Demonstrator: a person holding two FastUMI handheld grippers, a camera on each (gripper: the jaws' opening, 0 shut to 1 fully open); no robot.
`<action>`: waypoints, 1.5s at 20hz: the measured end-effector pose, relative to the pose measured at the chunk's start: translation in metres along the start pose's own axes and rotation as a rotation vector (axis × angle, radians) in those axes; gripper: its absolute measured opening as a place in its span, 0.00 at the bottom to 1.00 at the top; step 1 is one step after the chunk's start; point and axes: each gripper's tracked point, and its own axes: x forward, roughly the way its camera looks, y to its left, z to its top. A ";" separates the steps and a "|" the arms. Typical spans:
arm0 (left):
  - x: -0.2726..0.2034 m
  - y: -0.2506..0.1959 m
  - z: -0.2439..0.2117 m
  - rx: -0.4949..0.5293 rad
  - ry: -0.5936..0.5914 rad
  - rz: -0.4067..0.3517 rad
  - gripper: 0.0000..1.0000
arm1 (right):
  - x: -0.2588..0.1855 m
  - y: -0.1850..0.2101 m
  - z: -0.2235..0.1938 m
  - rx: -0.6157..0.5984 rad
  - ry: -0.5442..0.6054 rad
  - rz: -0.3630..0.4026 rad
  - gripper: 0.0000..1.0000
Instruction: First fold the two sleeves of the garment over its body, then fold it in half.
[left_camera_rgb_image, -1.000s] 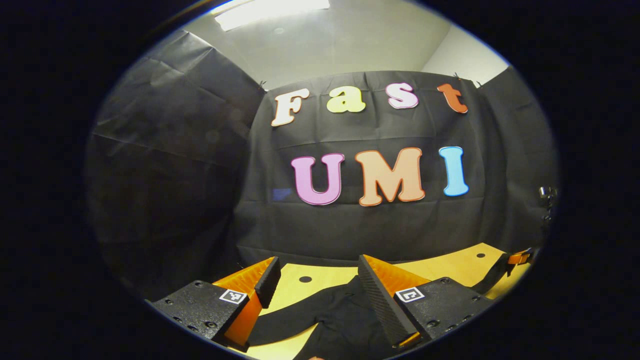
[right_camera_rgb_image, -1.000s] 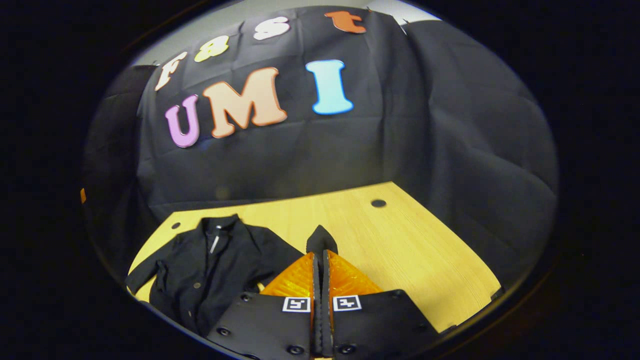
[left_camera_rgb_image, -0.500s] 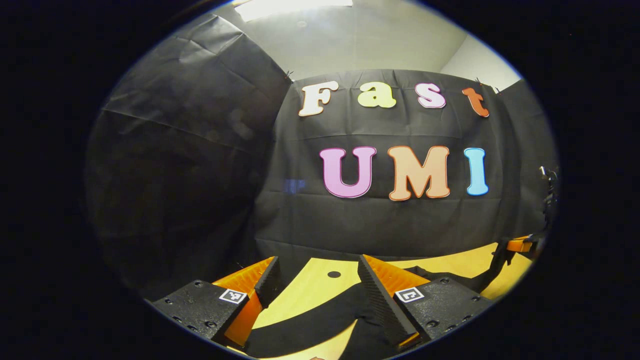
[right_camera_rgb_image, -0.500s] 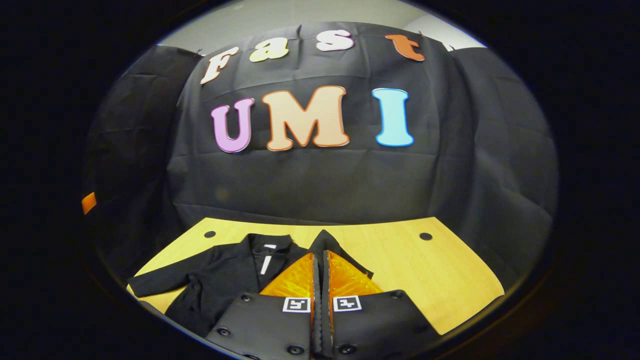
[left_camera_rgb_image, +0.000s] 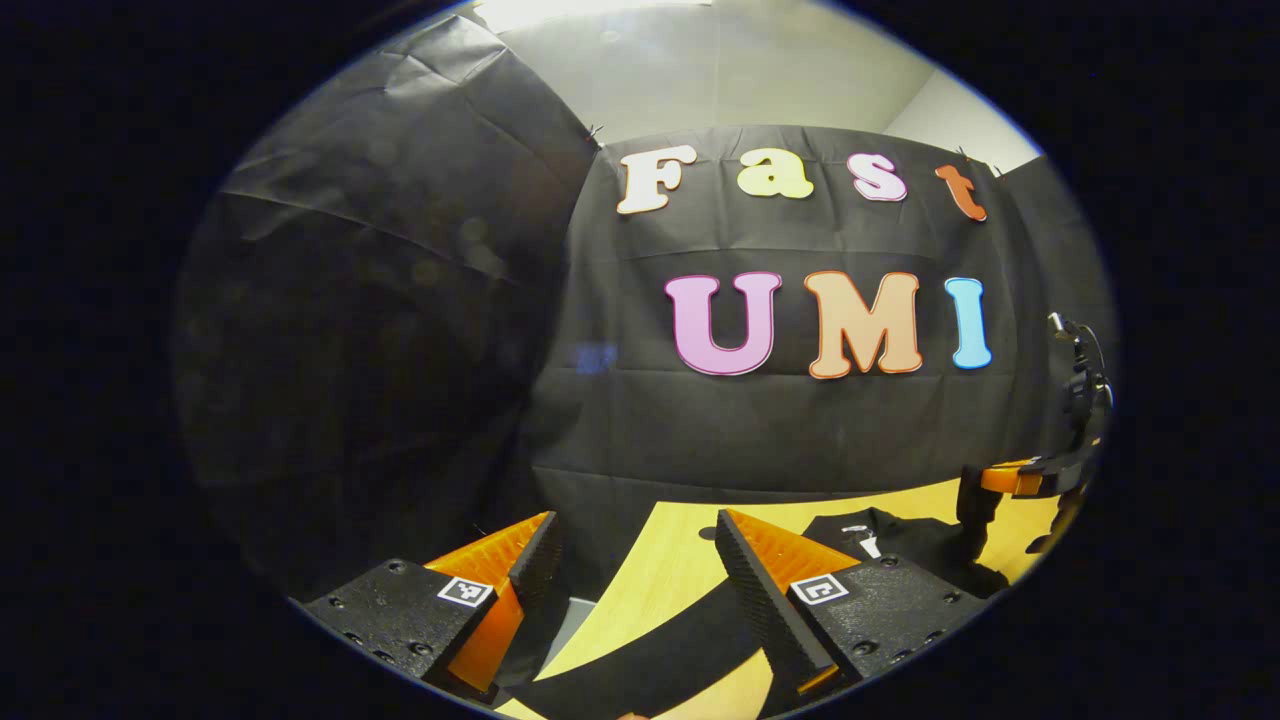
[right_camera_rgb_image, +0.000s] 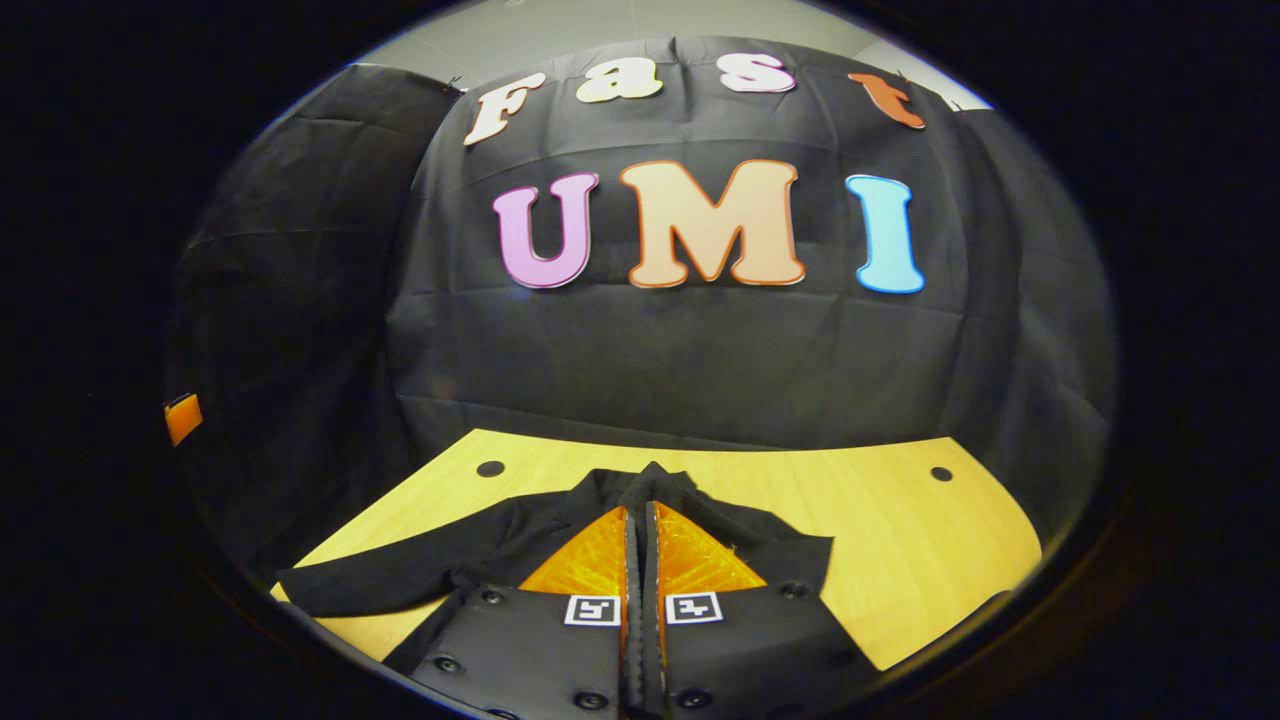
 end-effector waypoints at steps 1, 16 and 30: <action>-0.002 0.006 -0.003 -0.002 0.008 0.006 0.94 | 0.009 0.012 -0.005 -0.009 0.017 0.014 0.02; 0.000 0.049 -0.085 -0.098 0.238 0.073 0.95 | 0.083 0.121 -0.094 -0.158 0.244 0.186 0.05; -0.004 0.047 -0.216 -0.238 0.598 0.100 0.97 | 0.050 0.056 -0.073 -0.173 0.194 0.051 0.99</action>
